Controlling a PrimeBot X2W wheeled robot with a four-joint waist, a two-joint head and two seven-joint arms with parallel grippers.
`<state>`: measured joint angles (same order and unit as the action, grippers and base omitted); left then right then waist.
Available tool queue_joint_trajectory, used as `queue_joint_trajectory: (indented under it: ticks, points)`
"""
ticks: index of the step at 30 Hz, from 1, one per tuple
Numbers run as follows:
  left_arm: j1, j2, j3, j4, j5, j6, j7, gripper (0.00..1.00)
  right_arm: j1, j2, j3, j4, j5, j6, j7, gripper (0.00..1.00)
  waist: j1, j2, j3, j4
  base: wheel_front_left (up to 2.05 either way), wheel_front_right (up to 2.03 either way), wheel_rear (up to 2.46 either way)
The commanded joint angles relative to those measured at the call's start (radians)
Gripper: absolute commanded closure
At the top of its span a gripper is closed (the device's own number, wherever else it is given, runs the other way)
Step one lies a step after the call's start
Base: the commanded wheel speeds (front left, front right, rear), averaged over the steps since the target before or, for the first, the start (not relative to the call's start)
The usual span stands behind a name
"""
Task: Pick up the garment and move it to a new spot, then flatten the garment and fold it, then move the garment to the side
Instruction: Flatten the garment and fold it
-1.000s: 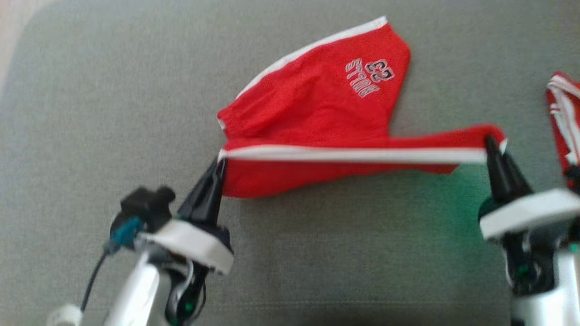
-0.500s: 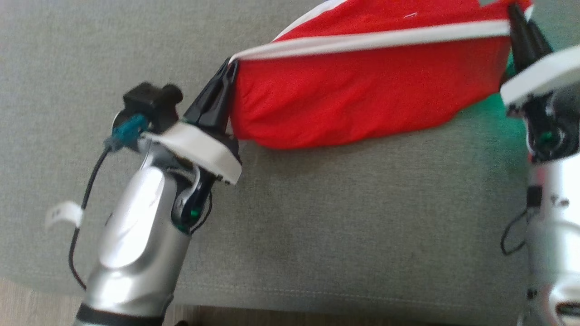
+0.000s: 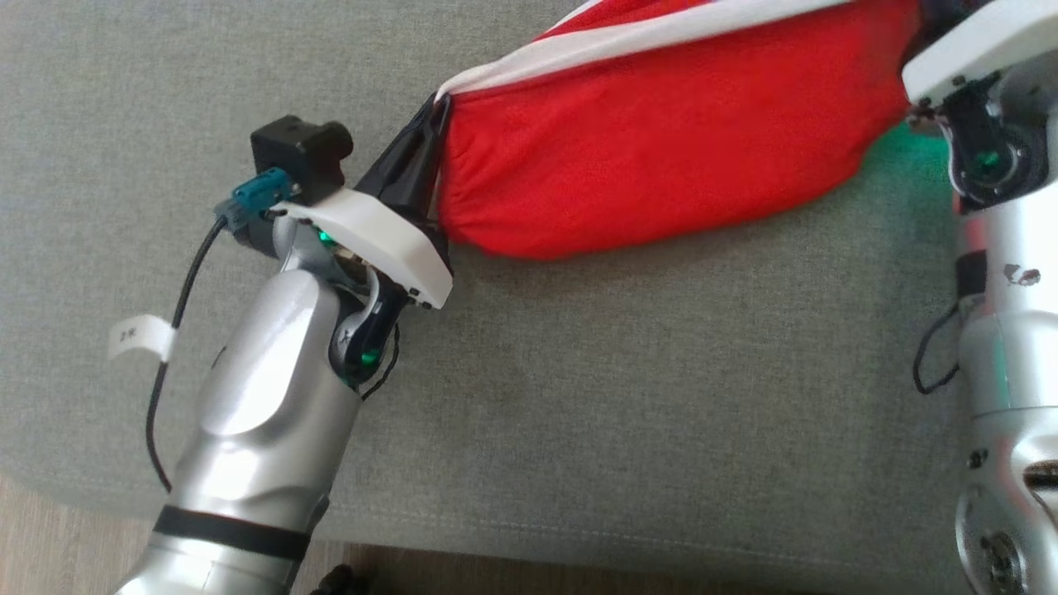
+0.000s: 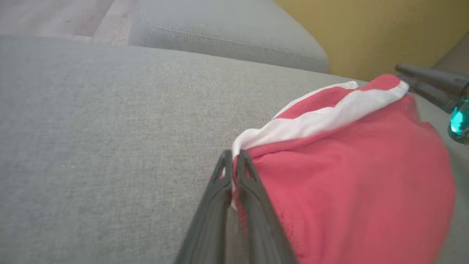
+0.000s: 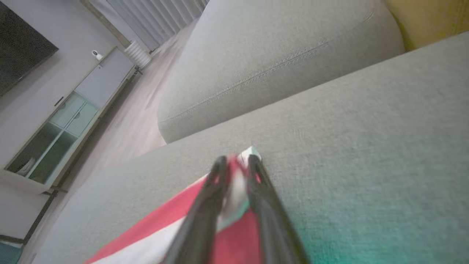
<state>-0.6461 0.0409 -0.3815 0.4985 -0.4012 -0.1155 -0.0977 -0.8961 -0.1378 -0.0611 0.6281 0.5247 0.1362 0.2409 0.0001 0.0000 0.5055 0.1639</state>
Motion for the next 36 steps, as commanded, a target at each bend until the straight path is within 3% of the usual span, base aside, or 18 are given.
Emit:
queue_joint_trajectory:
  ticks: [1, 9, 13, 18, 25, 36]
  points:
    - [-0.025, 0.024, 0.027, -0.015, -0.01, -0.001, -0.012, 0.0, -0.033, -0.002, 0.029, -0.041, 0.019, -0.006, -0.025, 0.0, -0.0001, 0.0, -0.001, 0.0, 0.0, 0.0, 0.0]
    - [-0.01, 0.02, 0.034, 0.004, -0.026, 0.017, -0.082, 0.0, 0.008, -0.071, 0.179, -0.109, 0.062, -0.006, -0.177, 0.0, -0.0001, 0.0, -0.01, -0.007, 0.0, 0.0, 0.0]
    - [0.02, 0.02, 0.055, -0.029, -0.019, 0.052, -0.132, 0.0, 0.066, -0.116, 0.25, -0.176, 0.016, -0.006, -0.306, 0.0, -0.0001, 0.0, -0.03, -0.018, 0.0, 0.0, 0.0]
    - [0.086, 0.03, 0.107, -0.113, -0.008, 0.099, -0.159, 0.0, 0.177, -0.146, 0.265, -0.251, -0.042, -0.006, -0.413, 0.0, -0.0001, 0.0, -0.069, -0.045, 0.0, 0.0, 0.0]
    - [0.197, 0.064, 0.175, -0.277, 0.058, 0.161, -0.164, 0.0, 0.365, -0.133, 0.2, -0.369, -0.103, -0.006, -0.432, 0.0, -0.0001, 0.0, -0.122, -0.09, 0.0, 0.0, 0.0]
    - [0.359, 0.094, 0.202, -0.375, 0.122, 0.2, -0.164, 0.0, 0.607, -0.07, 0.12, -0.515, -0.179, -0.006, -0.374, 0.0, -0.0001, 0.0, -0.175, -0.135, 0.0, 0.0, 0.0]
